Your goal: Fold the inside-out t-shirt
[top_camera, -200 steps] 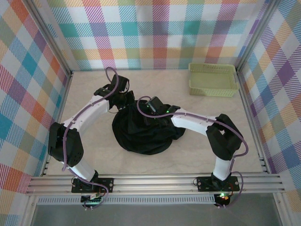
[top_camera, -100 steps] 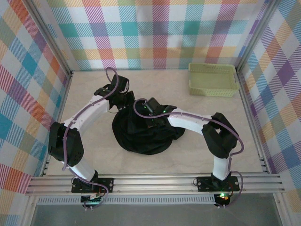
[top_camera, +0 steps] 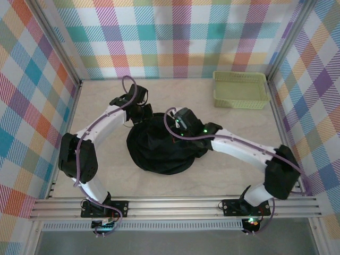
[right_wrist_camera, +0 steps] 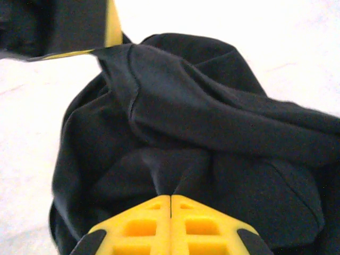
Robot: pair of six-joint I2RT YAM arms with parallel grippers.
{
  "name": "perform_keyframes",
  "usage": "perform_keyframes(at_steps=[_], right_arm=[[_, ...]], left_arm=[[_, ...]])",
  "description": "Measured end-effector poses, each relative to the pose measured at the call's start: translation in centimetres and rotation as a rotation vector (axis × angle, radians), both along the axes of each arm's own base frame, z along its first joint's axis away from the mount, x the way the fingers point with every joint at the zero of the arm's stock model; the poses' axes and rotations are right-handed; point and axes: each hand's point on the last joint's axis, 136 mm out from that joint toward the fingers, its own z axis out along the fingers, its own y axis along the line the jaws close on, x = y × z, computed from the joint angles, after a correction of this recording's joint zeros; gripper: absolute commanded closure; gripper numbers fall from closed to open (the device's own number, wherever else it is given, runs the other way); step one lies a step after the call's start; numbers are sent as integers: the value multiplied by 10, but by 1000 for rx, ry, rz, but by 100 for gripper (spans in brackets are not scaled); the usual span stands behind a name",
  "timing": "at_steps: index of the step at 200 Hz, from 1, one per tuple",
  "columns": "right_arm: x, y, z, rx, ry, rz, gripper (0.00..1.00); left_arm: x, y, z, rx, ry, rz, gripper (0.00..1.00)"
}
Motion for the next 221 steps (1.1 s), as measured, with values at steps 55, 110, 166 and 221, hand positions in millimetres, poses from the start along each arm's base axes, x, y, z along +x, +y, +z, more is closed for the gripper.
perform_keyframes(at_steps=[55,110,166,221], right_arm=[[-59,-46,-55,-13,54,34,100],[-101,-70,-120,-94,159,16,96],[-95,-75,-93,35,80,-45,78],[-90,-87,-88,43,66,-127,65]], left_arm=[[-25,10,-36,101,92,-32,81],[-111,-47,4,188,-120,-321,37],[-127,-79,12,117,-231,-426,24],[-139,-103,-62,246,-94,-577,17]])
